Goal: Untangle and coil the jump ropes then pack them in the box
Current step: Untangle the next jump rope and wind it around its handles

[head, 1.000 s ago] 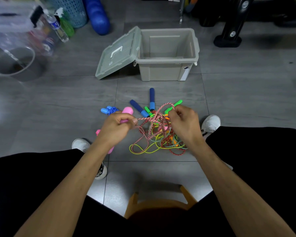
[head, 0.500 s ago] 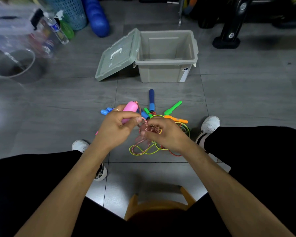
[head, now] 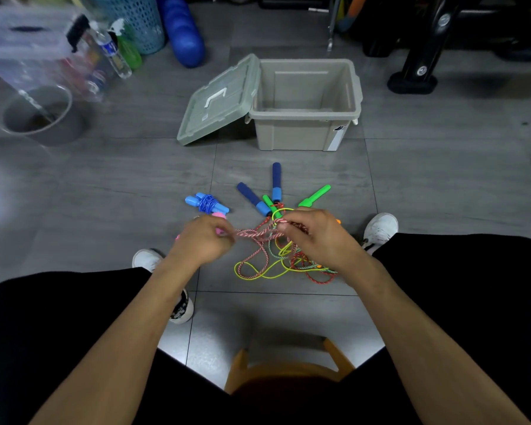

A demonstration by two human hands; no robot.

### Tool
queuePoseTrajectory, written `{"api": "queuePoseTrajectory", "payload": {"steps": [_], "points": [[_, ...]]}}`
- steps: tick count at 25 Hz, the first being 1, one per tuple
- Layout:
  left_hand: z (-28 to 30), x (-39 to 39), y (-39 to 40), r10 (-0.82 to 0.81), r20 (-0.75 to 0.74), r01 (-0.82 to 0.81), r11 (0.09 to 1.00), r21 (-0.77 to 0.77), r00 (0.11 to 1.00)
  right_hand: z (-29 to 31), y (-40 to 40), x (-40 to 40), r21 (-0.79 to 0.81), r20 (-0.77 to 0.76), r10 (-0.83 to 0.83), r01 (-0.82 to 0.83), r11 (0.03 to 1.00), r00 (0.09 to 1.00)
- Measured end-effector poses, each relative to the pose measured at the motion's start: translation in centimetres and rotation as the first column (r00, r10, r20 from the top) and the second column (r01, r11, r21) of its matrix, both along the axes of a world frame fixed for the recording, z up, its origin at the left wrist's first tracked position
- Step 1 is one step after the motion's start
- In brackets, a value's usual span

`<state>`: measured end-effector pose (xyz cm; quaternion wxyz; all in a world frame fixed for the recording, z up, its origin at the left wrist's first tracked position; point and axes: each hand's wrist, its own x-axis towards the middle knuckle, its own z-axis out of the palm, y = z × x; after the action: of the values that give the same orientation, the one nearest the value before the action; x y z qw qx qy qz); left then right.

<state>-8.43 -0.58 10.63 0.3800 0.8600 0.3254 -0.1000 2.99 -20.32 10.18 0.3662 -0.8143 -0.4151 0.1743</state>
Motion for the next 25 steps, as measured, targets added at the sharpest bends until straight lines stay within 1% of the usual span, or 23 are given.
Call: {"api": "queuePoseTrajectory", "payload": {"steps": [1, 3, 4, 6, 7, 10, 12, 14, 16, 18, 20, 21, 22, 23, 24, 25], "points": [[0.1, 0.1, -0.6, -0.045, 0.03, 0.046, 0.999, -0.029, 0.999, 0.1, 0.0, -0.1, 0.018, -0.001, 0.034, -0.034, 0.999, 0.999], [0.9, 0.4, -2.1, -0.129, 0.149, 0.147, 0.982, -0.117, 0.98, 0.3, 0.2, -0.6, 0.048, -0.015, 0.113, -0.113, 0.992, 0.993], [1.0, 0.7, -2.8, -0.174, 0.204, 0.2, 0.973, -0.113, 0.963, 0.4, 0.2, -0.7, 0.051, -0.028, 0.137, -0.136, 0.989, 0.99], [0.9, 1.2, -3.2, -0.252, 0.284, 0.266, 0.964, -0.01, 0.925, 0.7, 0.1, -0.7, 0.033, -0.063, 0.13, -0.128, 0.991, 0.989], [1.0, 1.3, -3.1, -0.237, 0.31, 0.248, 0.969, 0.005, 0.921, 0.7, -0.1, -0.6, 0.007, -0.074, 0.117, -0.117, 0.993, 0.99], [1.7, 1.3, -2.7, -0.078, 0.356, 0.107, 0.992, -0.062, 0.931, 0.7, -0.7, -0.3, -0.077, -0.059, 0.08, -0.085, 0.993, 0.995], [1.9, 1.3, -2.8, 0.014, 0.375, 0.027, 0.994, -0.103, 0.927, 1.0, -0.9, -0.1, -0.087, -0.107, 0.008, -0.017, 0.996, 0.994], [1.8, 1.3, -2.7, 0.103, 0.364, -0.045, 0.985, -0.166, 0.926, 1.3, -1.0, 0.1, -0.1, -0.158, -0.068, 0.053, 0.994, 0.985], [1.5, 1.2, -2.6, 0.16, 0.333, -0.09, 0.972, -0.215, 0.929, 1.5, -1.0, 0.1, -0.092, -0.172, -0.125, 0.11, 0.99, 0.977], [1.3, 1.1, -2.4, 0.138, 0.296, -0.08, 0.976, -0.202, 0.945, 1.8, -1.0, -0.1, -0.004, -0.186, -0.219, 0.223, 0.975, 0.958], [0.9, 1.1, -2.3, 0.098, 0.261, -0.065, 0.989, -0.133, 0.96, 2.2, -1.0, -0.2, 0.13, -0.198, -0.313, 0.342, 0.931, 0.929], [0.6, 1.1, -2.3, 0.087, 0.248, -0.07, 0.994, -0.08, 0.965, 2.3, -0.9, -0.3, 0.183, -0.238, -0.326, 0.372, 0.91, 0.915], [0.1, 1.1, -2.2, 0.087, 0.234, -0.082, 0.996, -0.032, 0.968, 2.5, -0.9, -0.3, 0.231, -0.316, -0.304, 0.384, 0.894, 0.899], [-0.3, 1.0, -2.0, 0.1, 0.214, -0.101, 0.995, -0.007, 0.972, 2.9, -0.9, -0.3, 0.276, -0.417, -0.247, 0.381, 0.882, 0.875], [-0.8, 1.0, -1.7, 0.128, 0.196, -0.128, 0.992, -0.014, 0.972, 3.2, -1.1, -0.3, 0.317, -0.511, -0.175, 0.373, 0.872, 0.842], [-1.2, 0.9, -1.3, 0.168, 0.186, -0.16, 0.986, -0.055, 0.968, 3.5, -1.2, -0.3, 0.342, -0.577, -0.106, 0.358, 0.869, 0.81]]}}
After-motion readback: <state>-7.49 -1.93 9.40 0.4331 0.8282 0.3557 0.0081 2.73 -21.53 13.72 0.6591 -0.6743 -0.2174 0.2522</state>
